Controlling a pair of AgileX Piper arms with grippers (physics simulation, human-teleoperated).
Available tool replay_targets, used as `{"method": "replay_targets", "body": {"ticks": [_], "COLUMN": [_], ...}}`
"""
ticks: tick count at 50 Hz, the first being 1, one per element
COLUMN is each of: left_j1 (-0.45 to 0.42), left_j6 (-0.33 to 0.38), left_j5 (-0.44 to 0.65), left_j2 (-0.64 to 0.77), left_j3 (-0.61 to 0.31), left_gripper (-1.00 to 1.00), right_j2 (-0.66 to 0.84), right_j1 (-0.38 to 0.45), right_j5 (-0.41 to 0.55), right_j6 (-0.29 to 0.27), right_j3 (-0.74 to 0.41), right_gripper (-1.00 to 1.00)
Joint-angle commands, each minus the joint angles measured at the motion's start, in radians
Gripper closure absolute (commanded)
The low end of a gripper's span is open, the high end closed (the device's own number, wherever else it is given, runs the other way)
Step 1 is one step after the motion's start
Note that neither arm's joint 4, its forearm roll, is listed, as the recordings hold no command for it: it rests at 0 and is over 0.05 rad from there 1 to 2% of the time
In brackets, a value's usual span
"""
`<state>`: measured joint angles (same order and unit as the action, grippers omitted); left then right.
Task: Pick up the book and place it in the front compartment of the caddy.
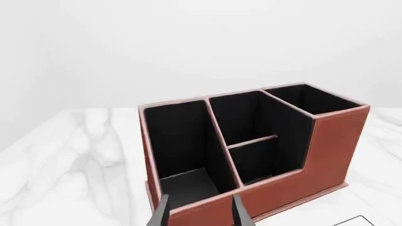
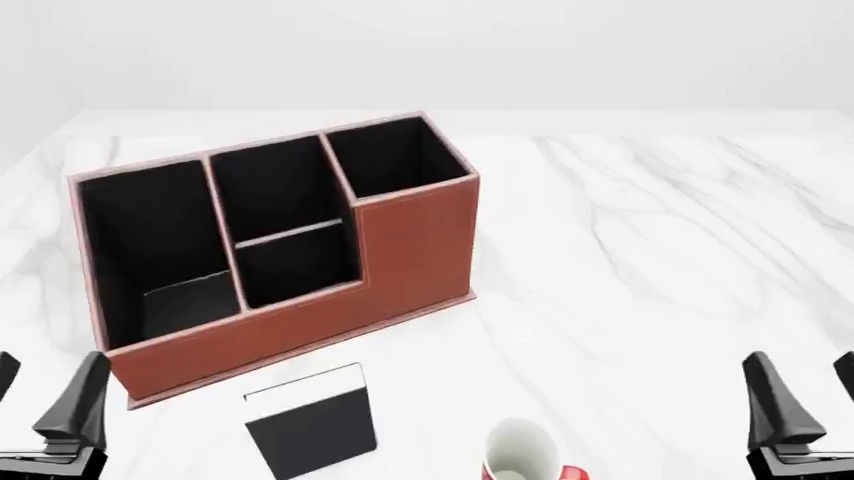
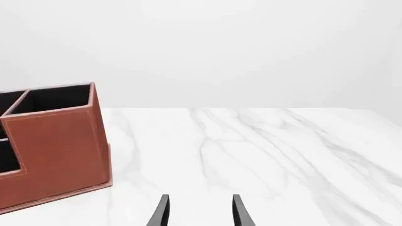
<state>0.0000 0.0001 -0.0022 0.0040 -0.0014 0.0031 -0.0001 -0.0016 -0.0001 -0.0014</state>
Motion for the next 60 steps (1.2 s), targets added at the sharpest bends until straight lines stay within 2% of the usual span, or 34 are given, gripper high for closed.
{"method": "replay_targets", "body": {"ticks": [1, 15, 16, 17, 22, 24, 27, 28, 31, 38, 40, 42, 44, 46, 52, 60], "left_j1": [0.0, -0.001, -0.009, -0.001, 0.0, -0.015, -0.029, -0.043, -0.047, -0.083, -0.083, -0.111, -0.128, -0.13, -0.157, -0.257], "left_j6": [0.0, 0.003, 0.045, 0.002, 0.009, 0.001, 0.027, -0.015, 0.005, 0.034, 0.034, 0.036, 0.043, 0.091, 0.133, 0.19], "left_j5": [-0.006, -0.001, -0.024, -0.002, 0.003, -0.019, -0.053, -0.097, -0.121, -0.017, -0.017, 0.014, 0.034, 0.087, 0.19, 0.346], "left_j2": [0.008, 0.0, 0.046, 0.002, 0.007, 0.049, 0.124, 0.206, 0.283, 0.365, 0.365, 0.426, 0.411, 0.439, 0.459, 0.495], "left_j3": [-0.002, -0.001, -0.002, -0.001, -0.005, -0.01, -0.02, -0.024, -0.045, -0.179, -0.18, -0.23, -0.245, -0.291, -0.375, -0.504], "left_gripper": [-1.0, -1.0, -1.0, -1.0, -1.0, -1.0, -1.0, -1.0, -1.0, -1.0, -1.0, -1.0, -1.0, -1.0, -1.0, -1.0], "right_j2": [0.007, 0.001, 0.0, 0.0, 0.0, 0.0, 0.0, 0.0, 0.0, 0.0, 0.0, 0.0, 0.0, 0.0, 0.0, 0.0], "right_j1": [0.0, -0.001, -0.001, -0.001, -0.001, -0.001, -0.001, -0.001, -0.001, -0.001, -0.001, -0.001, -0.001, -0.001, -0.001, -0.001], "right_j5": [-0.004, 0.003, 0.003, 0.003, 0.003, 0.003, 0.003, 0.003, 0.003, 0.003, 0.003, 0.003, 0.003, 0.003, 0.003, 0.003], "right_j6": [-0.001, 0.001, 0.0, 0.001, 0.001, 0.0, 0.001, 0.001, 0.0, 0.0, 0.0, 0.001, 0.001, 0.0, 0.001, 0.001], "right_j3": [-0.003, -0.004, -0.004, -0.004, -0.004, -0.004, -0.004, -0.004, -0.004, -0.004, -0.004, -0.004, -0.004, -0.004, -0.004, -0.004], "right_gripper": [-1.0, -1.0, -1.0, -1.0, -1.0, -1.0, -1.0, -1.0, -1.0, -1.0, -1.0, -1.0, -1.0, -1.0, -1.0, -1.0]}}
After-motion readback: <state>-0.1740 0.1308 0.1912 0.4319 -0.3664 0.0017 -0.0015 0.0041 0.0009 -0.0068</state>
